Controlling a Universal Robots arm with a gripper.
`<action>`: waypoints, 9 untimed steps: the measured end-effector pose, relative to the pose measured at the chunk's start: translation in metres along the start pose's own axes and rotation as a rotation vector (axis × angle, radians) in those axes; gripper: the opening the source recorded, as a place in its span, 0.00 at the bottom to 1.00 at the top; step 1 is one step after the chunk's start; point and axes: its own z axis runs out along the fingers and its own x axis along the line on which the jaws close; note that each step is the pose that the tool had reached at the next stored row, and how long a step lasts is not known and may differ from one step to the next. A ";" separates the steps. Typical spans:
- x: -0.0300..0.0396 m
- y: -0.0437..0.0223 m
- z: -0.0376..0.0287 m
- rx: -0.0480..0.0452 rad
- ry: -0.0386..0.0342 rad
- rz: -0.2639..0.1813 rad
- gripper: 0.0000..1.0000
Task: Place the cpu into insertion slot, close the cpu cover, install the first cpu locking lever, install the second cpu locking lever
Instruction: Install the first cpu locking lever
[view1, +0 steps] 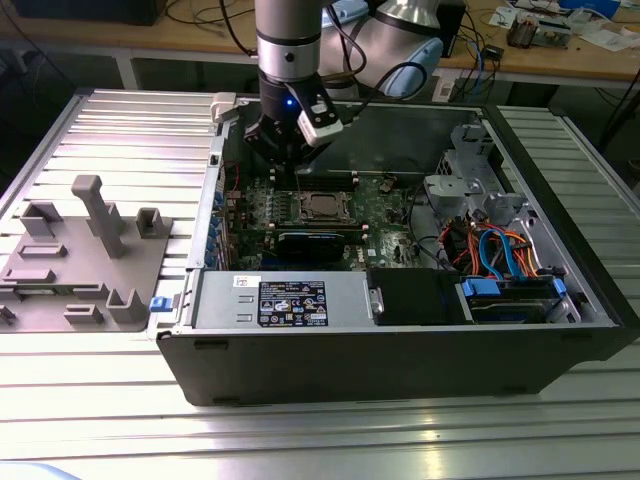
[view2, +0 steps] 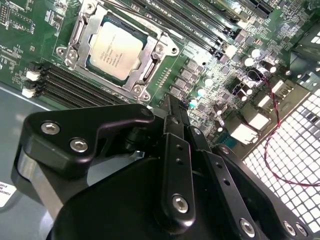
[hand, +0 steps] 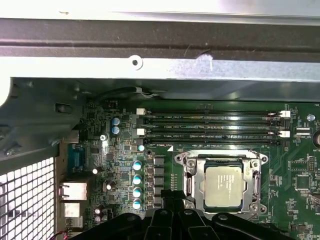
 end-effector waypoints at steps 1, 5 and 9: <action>0.0003 0.0000 0.0000 0.0000 0.0000 0.000 0.11; 0.0009 0.0000 0.0000 0.0001 0.0000 0.000 0.11; 0.0027 0.0000 -0.0001 0.0000 0.0000 0.000 0.11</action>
